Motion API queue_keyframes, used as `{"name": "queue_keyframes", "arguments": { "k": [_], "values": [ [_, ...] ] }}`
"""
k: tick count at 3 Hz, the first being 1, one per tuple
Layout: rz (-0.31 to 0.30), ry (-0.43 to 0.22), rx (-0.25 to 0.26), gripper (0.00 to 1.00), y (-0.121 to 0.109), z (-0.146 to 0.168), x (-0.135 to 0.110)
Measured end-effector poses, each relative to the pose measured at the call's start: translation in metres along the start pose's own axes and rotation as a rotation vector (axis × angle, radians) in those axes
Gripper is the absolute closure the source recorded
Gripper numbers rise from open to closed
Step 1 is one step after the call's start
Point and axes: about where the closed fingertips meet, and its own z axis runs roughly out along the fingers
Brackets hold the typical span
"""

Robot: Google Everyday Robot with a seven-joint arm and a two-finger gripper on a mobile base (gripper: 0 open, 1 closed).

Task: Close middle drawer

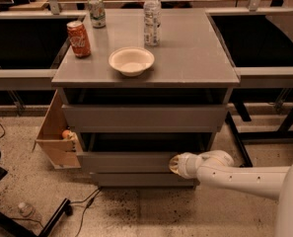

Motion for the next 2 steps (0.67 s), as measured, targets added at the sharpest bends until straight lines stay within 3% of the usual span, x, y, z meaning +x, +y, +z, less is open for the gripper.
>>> {"name": "queue_keyframes", "arguments": {
  "k": [2],
  "values": [
    [0.000, 0.000, 0.000, 0.37, 0.0000, 0.0000, 0.0000]
  ]
}}
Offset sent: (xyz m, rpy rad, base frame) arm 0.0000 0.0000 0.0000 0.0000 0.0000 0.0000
